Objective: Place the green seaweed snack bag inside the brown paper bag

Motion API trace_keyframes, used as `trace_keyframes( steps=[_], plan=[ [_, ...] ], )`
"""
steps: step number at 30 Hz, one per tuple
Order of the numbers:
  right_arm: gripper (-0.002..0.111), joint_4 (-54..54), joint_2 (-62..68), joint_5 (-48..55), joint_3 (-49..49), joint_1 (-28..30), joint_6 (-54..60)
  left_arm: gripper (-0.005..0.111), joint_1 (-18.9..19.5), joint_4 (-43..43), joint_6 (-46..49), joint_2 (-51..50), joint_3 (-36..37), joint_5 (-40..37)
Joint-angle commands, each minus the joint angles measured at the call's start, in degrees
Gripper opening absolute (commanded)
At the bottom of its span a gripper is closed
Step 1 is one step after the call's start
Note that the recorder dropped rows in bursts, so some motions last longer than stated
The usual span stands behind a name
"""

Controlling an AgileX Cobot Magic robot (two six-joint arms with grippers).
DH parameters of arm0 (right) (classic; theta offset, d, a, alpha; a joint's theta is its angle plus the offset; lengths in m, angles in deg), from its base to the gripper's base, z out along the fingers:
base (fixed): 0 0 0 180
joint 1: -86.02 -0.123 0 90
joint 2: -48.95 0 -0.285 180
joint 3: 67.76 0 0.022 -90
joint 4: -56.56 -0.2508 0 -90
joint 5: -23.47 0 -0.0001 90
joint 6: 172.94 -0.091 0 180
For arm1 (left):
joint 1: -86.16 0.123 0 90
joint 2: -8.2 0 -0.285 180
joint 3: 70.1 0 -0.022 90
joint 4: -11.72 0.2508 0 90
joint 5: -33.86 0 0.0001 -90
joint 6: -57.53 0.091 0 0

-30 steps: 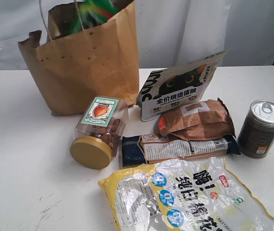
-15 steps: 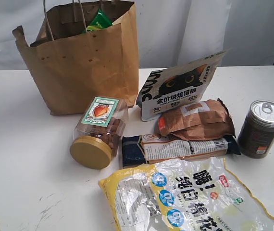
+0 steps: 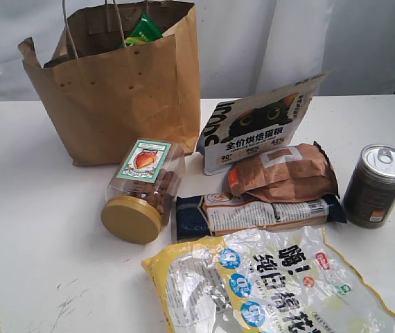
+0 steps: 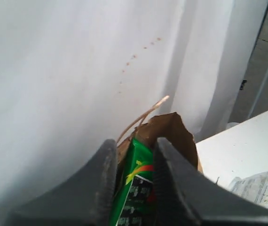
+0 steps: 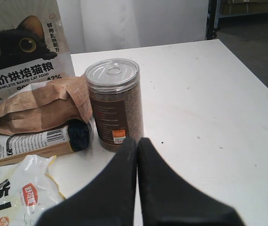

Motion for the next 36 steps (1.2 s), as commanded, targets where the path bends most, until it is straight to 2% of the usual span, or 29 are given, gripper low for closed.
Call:
trace_keyframes(
  steps=[1, 2, 5, 7, 10, 11, 13, 15, 17, 21, 29, 34, 36],
  plan=[
    [0.0, -0.05, -0.21, -0.65, -0.21, -0.11, -0.15, 0.003, 3.09, 2.72, -8.26, 4.06, 0.54, -3.86],
    [0.0, -0.05, -0.21, -0.65, -0.21, -0.11, -0.15, 0.0, 3.47, 1.08, -6.3, 7.47, 2.94, -3.56],
    [0.0, -0.05, -0.21, -0.65, -0.21, -0.11, -0.15, 0.0, 3.37, -2.2, -3.63, 14.48, 9.9, 1.21],
    [0.0, -0.05, -0.21, -0.65, -0.21, -0.11, -0.15, 0.0, 3.37, -7.15, -1.85, 22.84, 18.72, 7.18],
    [0.0, -0.05, -0.21, -0.65, -0.21, -0.11, -0.15, 0.0, 2.11, -9.54, 1.2, 31.06, 28.22, 10.94],
    [0.0, -0.05, -0.21, -0.65, -0.21, -0.11, -0.15, 0.0, 1.1, -10.12, 2.74, 33.88, 31.83, 12.55],
    [0.0, -0.05, -0.21, -0.65, -0.21, -0.11, -0.15, 0.0, -4.15, -11.86, 5.47, 44.47, 46.35, 19.83],
    [0.0, -0.05, -0.21, -0.65, -0.21, -0.11, -0.15, 0.0, -6.86, -12.69, 5.11, 50.36, 54.36, 24.67],
    [0.0, -0.05, -0.21, -0.65, -0.21, -0.11, -0.15, 0.0, -8.02, -12.69, 4.45, 56.84, 62.06, 25.07],
    [0.0, -0.05, -0.21, -0.65, -0.21, -0.11, -0.15, 0.0, -8.02, -12.58, 5.13, 63.69, 67.4, 20.91],
    [0.0, -0.05, -0.21, -0.65, -0.21, -0.11, -0.15, 0.0, -8.02, -10.94, 5.49, 71.24, 68.06, 18.1],
    [0.0, -0.05, -0.21, -0.65, -0.21, -0.11, -0.15, 0.0, -8.02, -7.62, 4.56, 74.26, 69.51, 20.33],
    [0.0, -0.05, -0.21, -0.65, -0.21, -0.11, -0.15, 0.0, -8.02, -2.34, -1.18, 75.83, 71.12, 22.18]
  ],
)
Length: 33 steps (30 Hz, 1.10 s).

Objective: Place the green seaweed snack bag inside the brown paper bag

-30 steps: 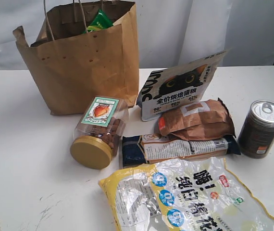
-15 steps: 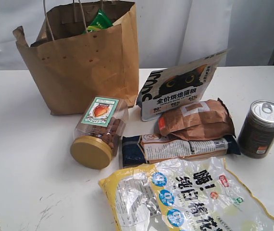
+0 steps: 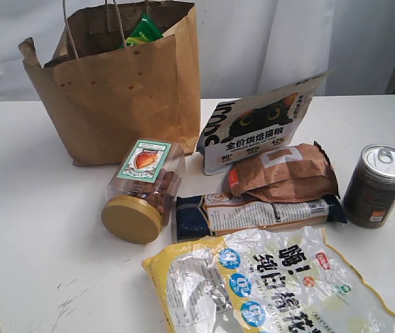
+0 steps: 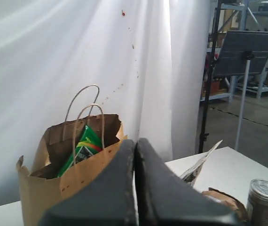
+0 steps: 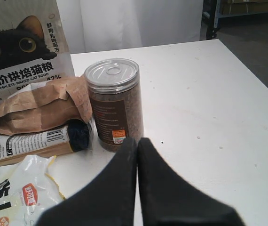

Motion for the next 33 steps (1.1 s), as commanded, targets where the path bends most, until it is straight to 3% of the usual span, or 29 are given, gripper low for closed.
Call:
trace_keyframes(
  steps=[1, 5, 8, 17, 24, 33],
  plan=[
    [0.0, -0.05, -0.21, -0.65, -0.21, -0.11, -0.15, 0.0, -0.38, 11.31, -11.51, 3.71, 3.48, 4.04],
    [0.0, -0.05, -0.21, -0.65, -0.21, -0.11, -0.15, 0.0, -0.38, 30.87, -33.89, 9.86, 9.25, 8.26],
    [0.0, -0.05, -0.21, -0.65, -0.21, -0.11, -0.15, 0.0, 0.97, 41.39, -43.15, 13.69, 13.77, 9.51],
    [0.0, -0.05, -0.21, -0.65, -0.21, -0.11, -0.15, 0.0, 11.85, 43.47, -43.34, 22.41, 25.97, 9.6],
    [0.0, -0.05, -0.21, -0.65, -0.21, -0.11, -0.15, 0.0, 12.81, 43.47, -43.37, 27.47, 33.76, 9.23],
    [0.0, -0.05, -0.21, -0.65, -0.21, -0.11, -0.15, 0.0, 12.81, 45.97, -43.37, 27.47, 34.4, 3.68]
  ],
)
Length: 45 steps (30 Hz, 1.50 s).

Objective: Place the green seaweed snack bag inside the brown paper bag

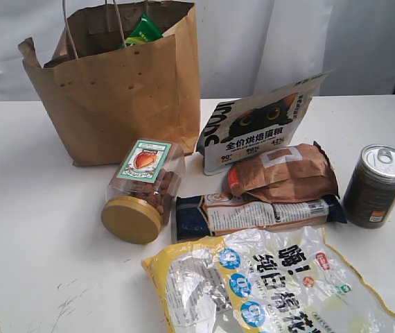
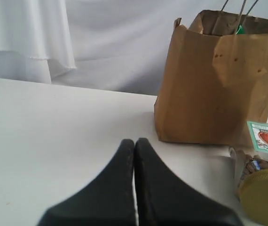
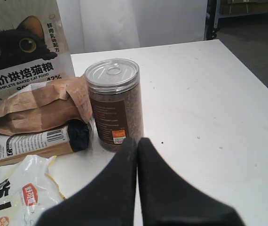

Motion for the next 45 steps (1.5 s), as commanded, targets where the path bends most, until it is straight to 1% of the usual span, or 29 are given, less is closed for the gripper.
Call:
trace_keyframes(
  steps=[1, 5, 10, 15, 16, 18, 20, 45],
  plan=[
    [0.0, -0.05, -0.21, -0.65, -0.21, -0.11, -0.15, 0.0, 0.14, 1.62, -0.54, 0.24, 1.38, -0.35],
    [0.0, -0.05, -0.21, -0.65, -0.21, -0.11, -0.15, 0.0, 0.14, 1.47, -0.93, 0.24, 5.45, 0.66],
    [0.0, -0.05, -0.21, -0.65, -0.21, -0.11, -0.15, 0.0, 0.14, 1.45, -2.03, 0.24, 7.57, 0.66],
    [0.0, -0.05, -0.21, -0.65, -0.21, -0.11, -0.15, 0.0, 0.14, 1.37, -2.03, 0.24, 7.57, 1.28],
    [0.0, -0.05, -0.21, -0.65, -0.21, -0.11, -0.15, 0.0, 0.14, 1.37, -2.03, 0.24, 7.57, 2.47],
    [0.0, -0.05, -0.21, -0.65, -0.21, -0.11, -0.15, 0.0, 0.14, 1.37, -2.03, 0.24, 7.57, 7.33],
    [0.0, -0.05, -0.21, -0.65, -0.21, -0.11, -0.15, 0.0, 0.14, 1.77, -2.03, 0.24, 7.57, 8.93],
    [0.0, -0.05, -0.21, -0.65, -0.21, -0.11, -0.15, 0.0, 0.14, 1.77, -2.03, 0.24, 7.57, 8.95]
  ],
)
